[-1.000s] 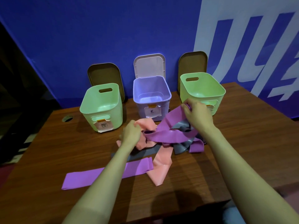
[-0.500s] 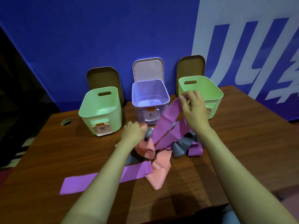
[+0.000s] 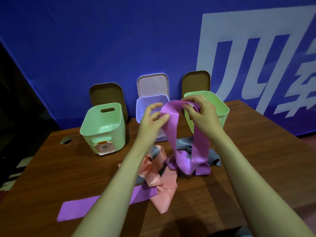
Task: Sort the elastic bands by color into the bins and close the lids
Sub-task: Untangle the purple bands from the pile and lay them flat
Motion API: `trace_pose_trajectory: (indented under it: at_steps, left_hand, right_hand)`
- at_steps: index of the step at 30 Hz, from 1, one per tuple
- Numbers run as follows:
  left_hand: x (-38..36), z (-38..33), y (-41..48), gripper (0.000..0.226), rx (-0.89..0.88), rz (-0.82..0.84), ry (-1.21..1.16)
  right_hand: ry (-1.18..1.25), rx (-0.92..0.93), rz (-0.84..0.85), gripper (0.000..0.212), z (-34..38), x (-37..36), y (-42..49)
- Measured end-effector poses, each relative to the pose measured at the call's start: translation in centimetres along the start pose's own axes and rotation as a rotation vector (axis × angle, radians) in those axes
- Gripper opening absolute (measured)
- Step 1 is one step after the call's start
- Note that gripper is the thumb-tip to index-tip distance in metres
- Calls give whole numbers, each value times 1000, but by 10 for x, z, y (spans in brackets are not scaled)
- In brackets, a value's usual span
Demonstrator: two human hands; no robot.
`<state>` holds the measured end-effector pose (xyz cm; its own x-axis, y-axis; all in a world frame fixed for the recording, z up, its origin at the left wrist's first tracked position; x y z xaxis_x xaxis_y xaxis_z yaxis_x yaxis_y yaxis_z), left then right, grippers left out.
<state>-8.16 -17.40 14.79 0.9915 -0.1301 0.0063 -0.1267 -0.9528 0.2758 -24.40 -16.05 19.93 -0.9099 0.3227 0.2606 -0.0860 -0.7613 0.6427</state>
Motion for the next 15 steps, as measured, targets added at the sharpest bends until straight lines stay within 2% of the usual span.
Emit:
trace_pose_trajectory:
  at_steps: [3, 5, 8, 11, 13, 15]
  left_hand:
    - [24, -1, 5, 37, -1, -92, -90]
    - [40, 13, 4, 31, 48, -127, 50]
    - [71, 49, -5, 24, 221, -211, 201]
    - [100, 57, -14, 26, 254, -298, 231]
    - [110, 56, -17, 27, 252, -319, 297]
    - [113, 56, -19, 22, 238, -295, 453]
  right_hand:
    - [-95, -234, 285, 43, -46, -25, -12]
    - [-172, -340, 427, 40, -73, -39, -32]
    - [-304, -414, 605, 15, -105, -54, -60]
    - [-353, -503, 755, 27, -131, -64, -89]
    - [-333, -537, 778, 32, -138, -66, -102]
    - [-222, -581, 673, 33, -136, -61, -101]
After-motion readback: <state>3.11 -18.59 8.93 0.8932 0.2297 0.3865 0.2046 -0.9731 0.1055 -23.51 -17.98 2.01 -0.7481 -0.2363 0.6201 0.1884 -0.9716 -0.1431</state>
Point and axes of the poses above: each hand's wrist, its own y-axis towards the middle knuckle, its own x-axis out of the back of the hand, z = x × y, the point moved 10 cm from there along y, towards the middle knuckle, and after that the axes turned 8 degrees about y, right-handed, at the moved point
